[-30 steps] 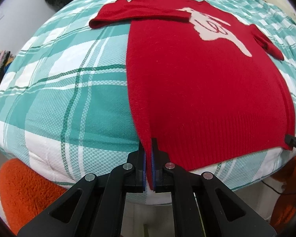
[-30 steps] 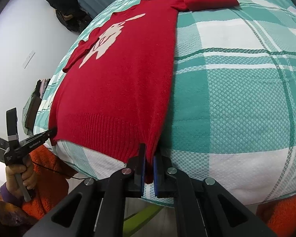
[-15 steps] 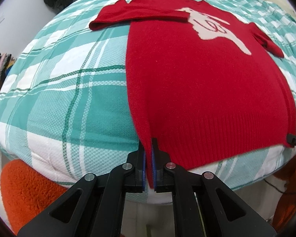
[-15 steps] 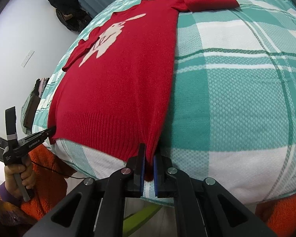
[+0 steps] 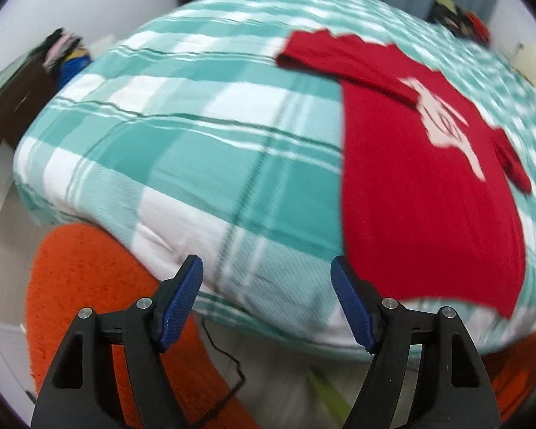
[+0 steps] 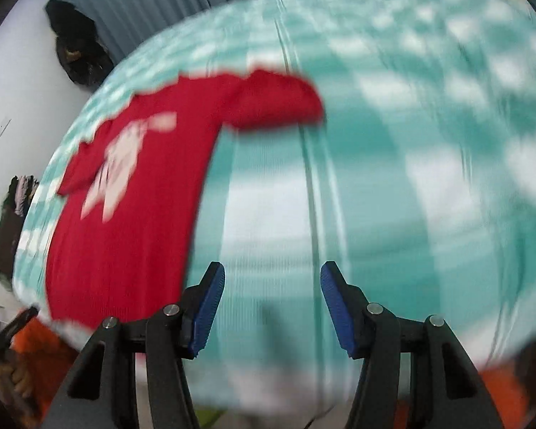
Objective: Fold small clothes
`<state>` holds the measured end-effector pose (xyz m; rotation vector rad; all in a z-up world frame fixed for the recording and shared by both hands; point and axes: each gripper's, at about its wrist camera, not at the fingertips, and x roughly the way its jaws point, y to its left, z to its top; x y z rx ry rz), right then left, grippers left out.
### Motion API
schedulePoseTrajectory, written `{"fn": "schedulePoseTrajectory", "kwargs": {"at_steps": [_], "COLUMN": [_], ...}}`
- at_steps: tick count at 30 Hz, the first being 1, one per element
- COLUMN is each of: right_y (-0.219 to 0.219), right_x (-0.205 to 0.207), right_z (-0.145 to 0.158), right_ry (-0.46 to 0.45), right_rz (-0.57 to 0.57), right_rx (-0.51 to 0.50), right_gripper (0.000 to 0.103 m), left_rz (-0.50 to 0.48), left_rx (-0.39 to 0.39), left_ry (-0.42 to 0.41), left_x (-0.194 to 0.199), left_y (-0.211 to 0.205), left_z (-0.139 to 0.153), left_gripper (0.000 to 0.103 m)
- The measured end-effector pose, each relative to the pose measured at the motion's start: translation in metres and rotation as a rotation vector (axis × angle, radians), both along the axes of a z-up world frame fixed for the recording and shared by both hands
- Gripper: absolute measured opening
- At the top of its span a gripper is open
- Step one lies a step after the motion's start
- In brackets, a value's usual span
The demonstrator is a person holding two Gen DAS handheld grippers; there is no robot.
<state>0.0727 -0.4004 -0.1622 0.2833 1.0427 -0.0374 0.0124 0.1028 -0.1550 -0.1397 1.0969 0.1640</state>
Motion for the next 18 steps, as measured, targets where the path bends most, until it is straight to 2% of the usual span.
{"fn": "schedulePoseTrajectory", "kwargs": {"at_steps": [4, 8, 10, 11, 12, 14, 18], "right_y": [0.022, 0.051, 0.052, 0.049, 0.044, 0.032, 0.004], "right_x": [0.083, 0.148, 0.168, 0.176, 0.177, 0.164, 0.088], "right_z": [0.013, -0.008, -0.024, -0.034, -0.041, -0.040, -0.011], "right_ry": [-0.086, -0.087, -0.058, -0.028, -0.009, -0.043, -0.185], "right_rz": [0.073, 0.111, 0.093, 0.089, 0.077, 0.045, 0.006], "right_rx": [-0.068, -0.146, -0.166, -0.177, -0.194, -0.182, -0.172], "right_gripper": [0.056, 0.054, 0.044, 0.021, 0.004, 0.003, 0.003], "left_rz": [0.032, 0.043, 0.047, 0.050, 0.055, 0.065, 0.073], "left_rx": [0.031, 0.037, 0.035, 0.032, 0.026, 0.013, -0.013], "left_ry": [0.033, 0.051, 0.056, 0.059, 0.063, 0.067, 0.077], "left_x": [0.007, 0.011, 0.011, 0.012, 0.012, 0.012, 0.015], "left_y": [0.007, 0.010, 0.011, 0.012, 0.013, 0.015, 0.018], "left_z": [-0.013, -0.017, -0.019, -0.020, -0.021, -0.021, -0.024], "left_gripper": [0.076, 0.076, 0.076, 0.076, 0.076, 0.076, 0.076]}}
